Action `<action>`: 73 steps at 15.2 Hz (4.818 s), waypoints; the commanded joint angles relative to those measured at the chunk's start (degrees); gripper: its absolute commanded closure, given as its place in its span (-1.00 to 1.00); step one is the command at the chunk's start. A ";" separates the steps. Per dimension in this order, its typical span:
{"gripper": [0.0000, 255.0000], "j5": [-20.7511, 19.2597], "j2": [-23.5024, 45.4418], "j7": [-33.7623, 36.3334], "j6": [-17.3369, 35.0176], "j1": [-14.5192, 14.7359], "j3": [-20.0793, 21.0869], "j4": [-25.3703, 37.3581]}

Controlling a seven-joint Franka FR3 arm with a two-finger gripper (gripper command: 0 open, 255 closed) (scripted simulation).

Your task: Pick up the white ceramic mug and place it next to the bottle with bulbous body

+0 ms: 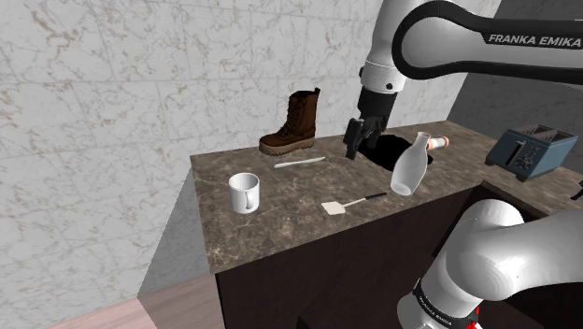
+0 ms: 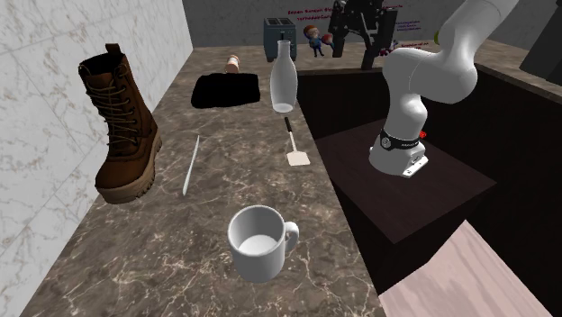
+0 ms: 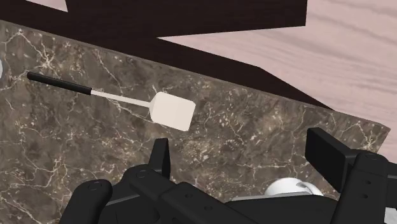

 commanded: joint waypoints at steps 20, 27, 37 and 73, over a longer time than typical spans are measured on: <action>-1.00 -0.54 41.16 9.47 24.35 0.54 7.35 16.24; -1.00 -3.78 57.26 13.44 27.11 1.61 8.32 29.09; -1.00 -5.14 63.02 14.58 32.31 2.15 8.06 29.50; 1.00 -3.69 57.73 13.53 19.10 1.90 8.44 37.53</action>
